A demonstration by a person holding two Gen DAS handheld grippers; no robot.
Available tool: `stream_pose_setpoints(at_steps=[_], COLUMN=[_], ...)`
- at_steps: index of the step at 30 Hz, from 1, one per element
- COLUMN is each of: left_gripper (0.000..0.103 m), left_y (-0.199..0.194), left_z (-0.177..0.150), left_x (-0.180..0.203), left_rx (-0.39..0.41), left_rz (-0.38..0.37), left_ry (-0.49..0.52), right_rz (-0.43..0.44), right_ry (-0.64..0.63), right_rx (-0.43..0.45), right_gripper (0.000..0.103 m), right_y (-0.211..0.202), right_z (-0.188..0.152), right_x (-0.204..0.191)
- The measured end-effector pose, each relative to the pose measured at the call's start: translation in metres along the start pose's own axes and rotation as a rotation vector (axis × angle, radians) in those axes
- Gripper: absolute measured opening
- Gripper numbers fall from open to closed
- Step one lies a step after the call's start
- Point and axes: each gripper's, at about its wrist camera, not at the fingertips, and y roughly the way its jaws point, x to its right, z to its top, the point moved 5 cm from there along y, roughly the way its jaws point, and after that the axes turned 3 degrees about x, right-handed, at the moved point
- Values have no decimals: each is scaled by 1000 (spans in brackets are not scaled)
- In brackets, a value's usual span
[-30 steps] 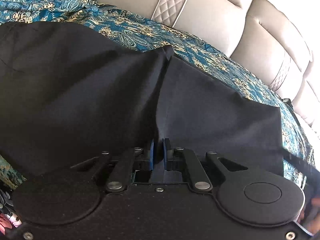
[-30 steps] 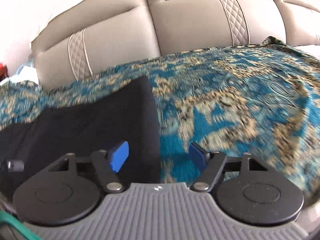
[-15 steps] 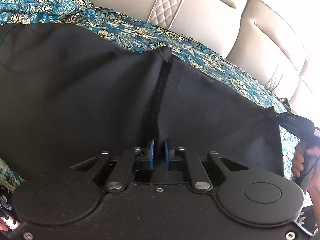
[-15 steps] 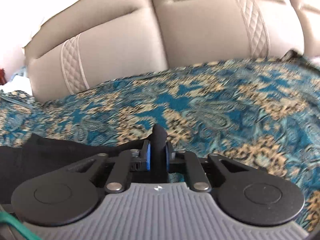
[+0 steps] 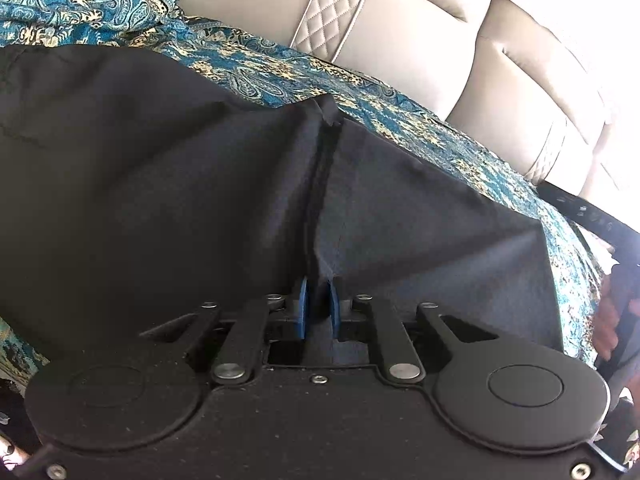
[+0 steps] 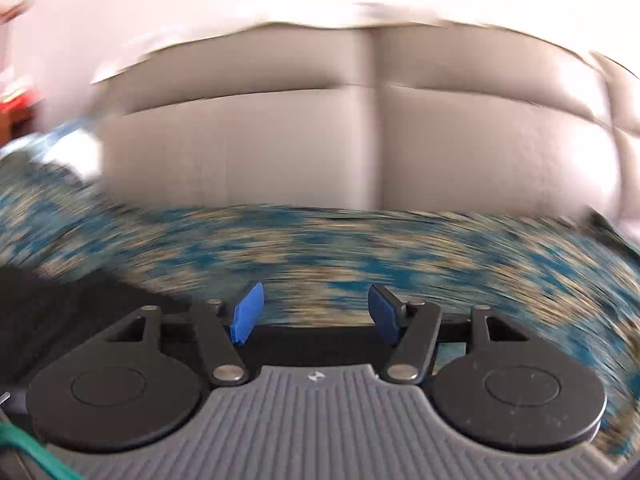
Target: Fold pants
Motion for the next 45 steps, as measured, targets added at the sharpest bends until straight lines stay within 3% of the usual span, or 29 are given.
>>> stream_pose_setpoints(at_steps=[6,9,12,15,17,19,22,25,30,33,38,39,41,45], left_gripper=[13,13,15,31,58,72,79,81,81,80,74,71,53,43], left_y=[1,2,1,-8,-22,-42,-68,-89,-97,-93,-75,-71,-66,-65], left_z=[2,2,3,6,11,18,30,38,44,48,55,56,54,55], left_x=[-2,-3,-4,-8,-17,-33,-65,-101,-143,-159,-186,-193,-206,-222], left_rx=[-9,-8,-7,12,60,125,221,306,345,361,338,327,301,314], left_rz=[-23,-32,-41,-21,3,26,110,257,454,523,539,535,516,477], left_ry=[2,-2,-2,4,-9,-40,-96,-147,-185,-168,-226,-261,-337,-405], right_rz=[252,311,305,289,296,309,297,285,272,268,271,271,274,279], right_ry=[-78,-65,-84,-147,-150,-137,-161,-161,-161,-168,-171,-173,-174,-172], right_rx=[-106,-154,-193,-169,-150,-139,-120,-111,-92,-90,-87,-86,-86,-84], right_gripper=[59,56,52,54,55,56,56,57,58,59,60,60,61,62], right_y=[32,51,70,79,79,78,76,75,73,73,73,73,74,75], right_z=[-5,-8,-14,-24,-27,-29,-31,-32,-33,-33,-33,-33,-33,-33], right_x=[-102,-133,-151,-161,-161,-158,-161,-163,-164,-164,-164,-164,-164,-163])
